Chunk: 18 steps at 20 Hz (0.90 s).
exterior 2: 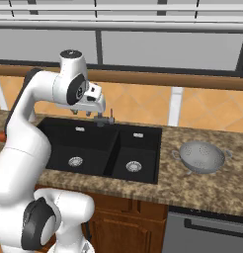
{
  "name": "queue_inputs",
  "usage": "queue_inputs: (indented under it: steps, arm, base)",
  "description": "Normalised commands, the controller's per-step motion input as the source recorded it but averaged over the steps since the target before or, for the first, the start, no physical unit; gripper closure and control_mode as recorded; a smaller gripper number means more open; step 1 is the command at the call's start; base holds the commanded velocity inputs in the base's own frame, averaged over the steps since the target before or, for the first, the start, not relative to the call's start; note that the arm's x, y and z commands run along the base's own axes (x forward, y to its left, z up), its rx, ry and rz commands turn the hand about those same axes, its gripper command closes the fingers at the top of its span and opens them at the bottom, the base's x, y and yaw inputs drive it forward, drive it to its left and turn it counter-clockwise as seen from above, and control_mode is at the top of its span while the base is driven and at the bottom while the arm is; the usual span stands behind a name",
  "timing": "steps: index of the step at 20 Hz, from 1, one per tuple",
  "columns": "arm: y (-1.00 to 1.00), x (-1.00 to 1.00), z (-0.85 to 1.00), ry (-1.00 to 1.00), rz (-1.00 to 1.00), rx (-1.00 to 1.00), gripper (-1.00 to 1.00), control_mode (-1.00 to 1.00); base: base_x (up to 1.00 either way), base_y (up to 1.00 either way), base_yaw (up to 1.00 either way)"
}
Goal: Put the colander in the sink, put the orange in the colander, and turn on the sink faucet and pour water over the colander.
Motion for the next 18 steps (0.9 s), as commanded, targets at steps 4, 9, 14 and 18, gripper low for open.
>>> queue_inputs:
  steps: [4, 9, 14, 18]
  arm:
    - [-0.08, -0.2, -0.08, 0.0, 0.0, 0.0, -1.0, -1.0]
    - [-0.37, -0.34, -0.21, -0.01, -0.07, 0.0, -1.0, -1.0]
    - [-0.59, -0.35, -0.12, 0.0, -0.22, 0.09, -1.0, -1.0]
    - [-0.65, -0.25, -0.04, 0.0, -0.38, 0.23, -1.0, -1.0]
  base:
    - [0.0, 0.0, 0.0]
    - [0.0, 0.0, 0.0]
    - [0.0, 0.0, 0.0]
    - [0.0, 0.0, 0.0]
